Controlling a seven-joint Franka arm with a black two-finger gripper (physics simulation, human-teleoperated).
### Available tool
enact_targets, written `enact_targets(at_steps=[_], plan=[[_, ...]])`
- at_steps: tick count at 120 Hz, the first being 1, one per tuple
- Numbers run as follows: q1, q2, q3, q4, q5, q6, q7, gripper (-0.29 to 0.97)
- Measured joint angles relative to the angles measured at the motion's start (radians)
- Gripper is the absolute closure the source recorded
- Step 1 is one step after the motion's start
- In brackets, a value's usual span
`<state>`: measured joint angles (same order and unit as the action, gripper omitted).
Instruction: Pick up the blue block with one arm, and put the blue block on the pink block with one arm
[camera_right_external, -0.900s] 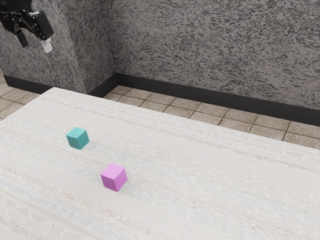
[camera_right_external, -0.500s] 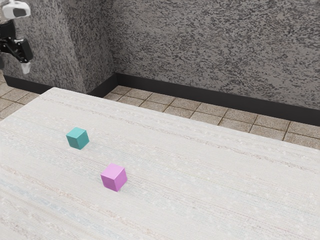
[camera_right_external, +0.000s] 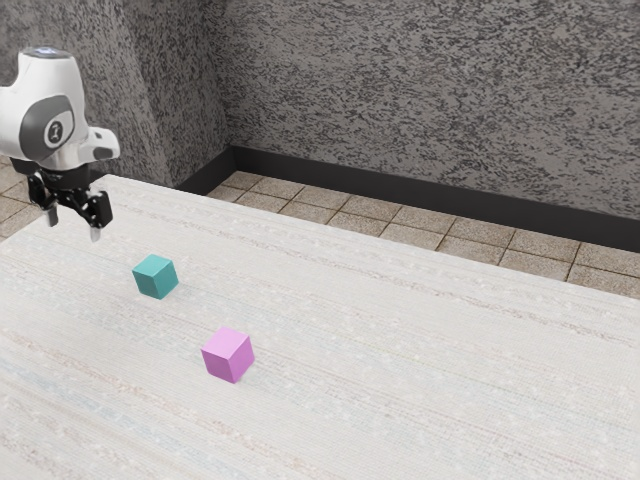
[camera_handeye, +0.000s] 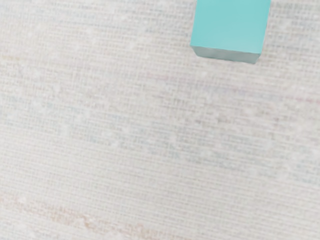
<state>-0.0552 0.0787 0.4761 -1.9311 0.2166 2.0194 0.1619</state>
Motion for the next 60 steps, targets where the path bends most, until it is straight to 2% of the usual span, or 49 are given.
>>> enact_targets(at_steps=[21,33,45,60], plan=[[0.043,0.060,-0.005,-0.013,0.001,0.138,0.037,0.00],[0.040,0.090,-0.012,-0.017,-0.071,0.197,0.068,0.00],[0.050,0.150,-0.018,-0.016,-0.116,0.237,0.096,0.00],[0.287,0.265,-0.265,0.053,-0.135,0.269,0.131,0.00]])
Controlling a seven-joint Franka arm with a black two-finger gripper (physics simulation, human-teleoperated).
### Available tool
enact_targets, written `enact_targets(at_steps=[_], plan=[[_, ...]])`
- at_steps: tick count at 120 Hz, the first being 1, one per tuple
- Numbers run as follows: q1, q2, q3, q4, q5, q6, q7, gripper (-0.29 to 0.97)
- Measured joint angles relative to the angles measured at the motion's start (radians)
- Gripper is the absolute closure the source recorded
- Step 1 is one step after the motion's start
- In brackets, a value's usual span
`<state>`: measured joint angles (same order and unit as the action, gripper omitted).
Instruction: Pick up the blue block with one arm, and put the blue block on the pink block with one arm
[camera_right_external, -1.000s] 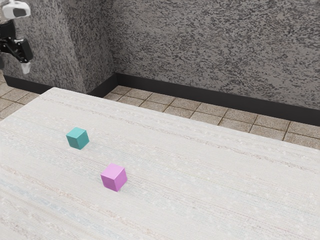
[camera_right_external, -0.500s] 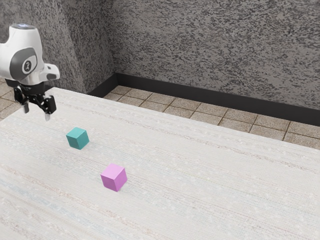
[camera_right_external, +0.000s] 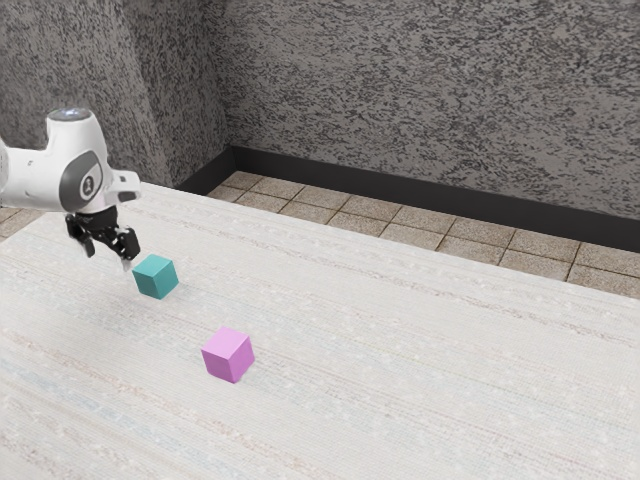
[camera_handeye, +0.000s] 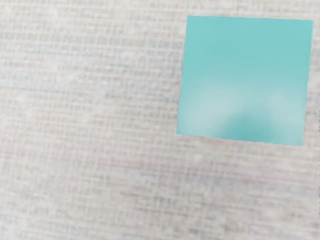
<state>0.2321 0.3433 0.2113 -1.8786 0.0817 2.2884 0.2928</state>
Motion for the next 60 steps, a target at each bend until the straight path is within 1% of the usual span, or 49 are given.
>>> enact_targets(at_steps=[7,20,42,60], plan=[[0.036,0.028,-0.046,0.031,-0.001,0.009,0.014,0.00],[0.051,0.053,-0.085,0.063,-0.002,0.021,0.037,0.00],[0.055,0.143,-0.101,0.127,-0.011,0.030,0.066,0.00],[0.072,0.205,-0.142,0.178,-0.015,0.033,0.082,0.00]])
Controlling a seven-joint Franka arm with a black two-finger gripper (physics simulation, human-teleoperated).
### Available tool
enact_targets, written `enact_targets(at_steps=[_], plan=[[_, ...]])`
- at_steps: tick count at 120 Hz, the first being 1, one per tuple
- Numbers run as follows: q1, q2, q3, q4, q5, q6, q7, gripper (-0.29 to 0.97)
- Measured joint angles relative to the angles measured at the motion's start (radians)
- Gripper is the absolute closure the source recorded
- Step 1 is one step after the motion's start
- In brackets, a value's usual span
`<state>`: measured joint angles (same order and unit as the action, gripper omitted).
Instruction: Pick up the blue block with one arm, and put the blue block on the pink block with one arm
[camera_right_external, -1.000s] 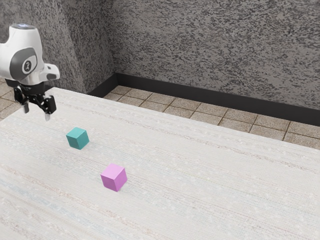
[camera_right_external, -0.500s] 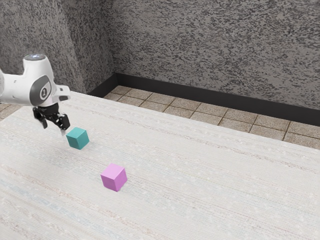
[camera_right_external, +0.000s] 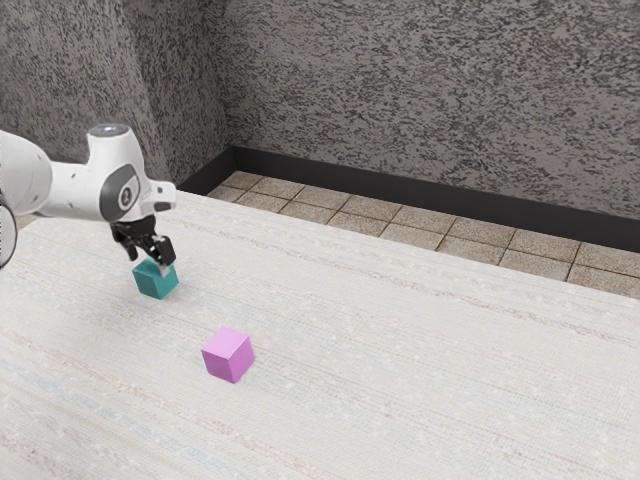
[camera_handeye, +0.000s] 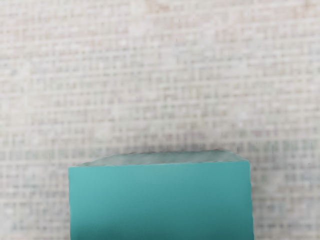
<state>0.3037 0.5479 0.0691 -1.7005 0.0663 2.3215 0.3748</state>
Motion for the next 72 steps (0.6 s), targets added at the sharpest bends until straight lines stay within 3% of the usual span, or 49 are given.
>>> enact_targets(at_steps=[14,52,72], plan=[[0.015,0.031,-0.007,0.003,-0.001,0.001,0.009,0.00],[0.032,0.054,-0.031,0.033,-0.018,-0.003,0.017,0.23],[0.045,0.054,-0.046,0.034,-0.020,-0.005,0.018,0.27]])
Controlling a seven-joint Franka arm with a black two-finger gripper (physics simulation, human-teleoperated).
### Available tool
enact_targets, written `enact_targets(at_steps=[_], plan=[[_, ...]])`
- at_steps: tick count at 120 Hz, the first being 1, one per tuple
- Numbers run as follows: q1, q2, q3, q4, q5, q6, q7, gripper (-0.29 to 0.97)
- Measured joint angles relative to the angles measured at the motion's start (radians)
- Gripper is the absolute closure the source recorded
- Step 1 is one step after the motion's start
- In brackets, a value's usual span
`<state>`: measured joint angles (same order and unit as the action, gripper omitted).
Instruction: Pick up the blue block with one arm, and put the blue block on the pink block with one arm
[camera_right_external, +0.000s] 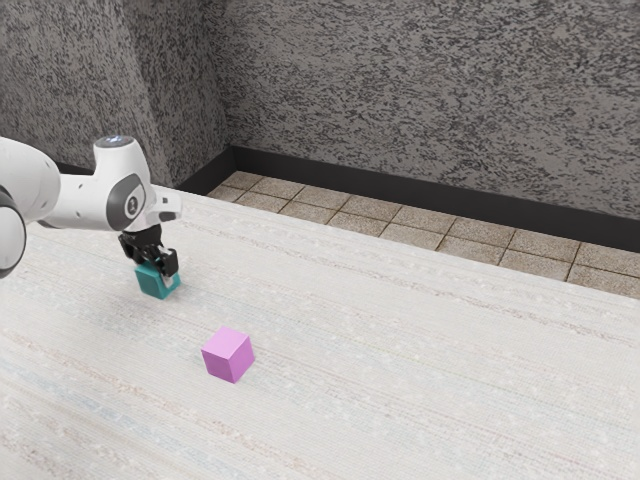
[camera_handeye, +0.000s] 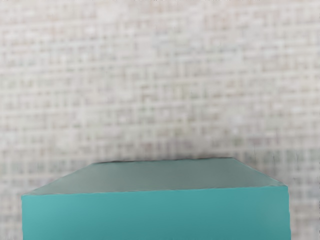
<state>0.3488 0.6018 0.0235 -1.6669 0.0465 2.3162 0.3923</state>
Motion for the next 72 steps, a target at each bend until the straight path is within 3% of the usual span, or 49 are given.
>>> enact_targets(at_steps=[17,72], plan=[[0.038,-0.034,-0.045,-0.023,0.008,-0.015,-0.003,0.30],[0.041,-0.272,-0.174,-0.258,0.008,-0.070,-0.049,0.32]])
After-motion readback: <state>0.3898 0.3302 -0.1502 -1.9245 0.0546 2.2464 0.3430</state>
